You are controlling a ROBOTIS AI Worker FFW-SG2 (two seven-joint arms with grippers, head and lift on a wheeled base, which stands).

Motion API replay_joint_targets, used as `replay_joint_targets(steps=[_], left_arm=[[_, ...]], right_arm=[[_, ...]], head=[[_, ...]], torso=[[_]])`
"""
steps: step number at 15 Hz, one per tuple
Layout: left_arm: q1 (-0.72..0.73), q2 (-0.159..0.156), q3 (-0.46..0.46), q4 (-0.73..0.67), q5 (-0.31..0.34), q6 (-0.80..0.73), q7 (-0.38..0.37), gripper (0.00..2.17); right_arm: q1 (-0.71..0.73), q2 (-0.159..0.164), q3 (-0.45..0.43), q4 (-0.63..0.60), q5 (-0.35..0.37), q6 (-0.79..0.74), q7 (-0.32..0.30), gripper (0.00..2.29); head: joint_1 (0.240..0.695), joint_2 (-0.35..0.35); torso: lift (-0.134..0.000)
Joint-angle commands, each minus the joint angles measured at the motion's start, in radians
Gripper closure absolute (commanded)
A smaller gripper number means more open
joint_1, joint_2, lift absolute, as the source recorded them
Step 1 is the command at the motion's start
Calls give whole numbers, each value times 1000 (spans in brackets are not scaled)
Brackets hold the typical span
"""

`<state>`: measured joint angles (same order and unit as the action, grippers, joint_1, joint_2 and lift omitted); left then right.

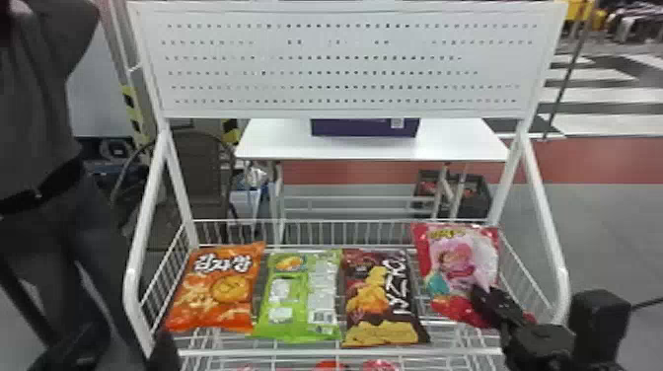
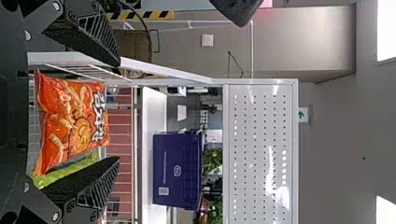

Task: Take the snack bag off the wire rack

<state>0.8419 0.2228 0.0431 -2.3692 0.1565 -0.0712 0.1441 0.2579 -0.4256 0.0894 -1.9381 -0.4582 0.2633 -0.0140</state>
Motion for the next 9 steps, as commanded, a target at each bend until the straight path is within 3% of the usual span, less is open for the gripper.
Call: replay_joint_targets(steps=[1,4,9], left_arm=[[0,1,1,-5,0,0,0,188],[2,4,1,-10,0,0,2,188],[3,9,3,-10,2,-3,3,188]], right_arm=[[75,-25,-33,-127,-17,-3,-1,2243],[208,-61,-94,-252,-42,-71,-3,2243],[434,-85,-208,-297,-94,-307,-1,2243]], head=[[499,0],[499,0],[499,0]], torso=[[0],[0],[0]])
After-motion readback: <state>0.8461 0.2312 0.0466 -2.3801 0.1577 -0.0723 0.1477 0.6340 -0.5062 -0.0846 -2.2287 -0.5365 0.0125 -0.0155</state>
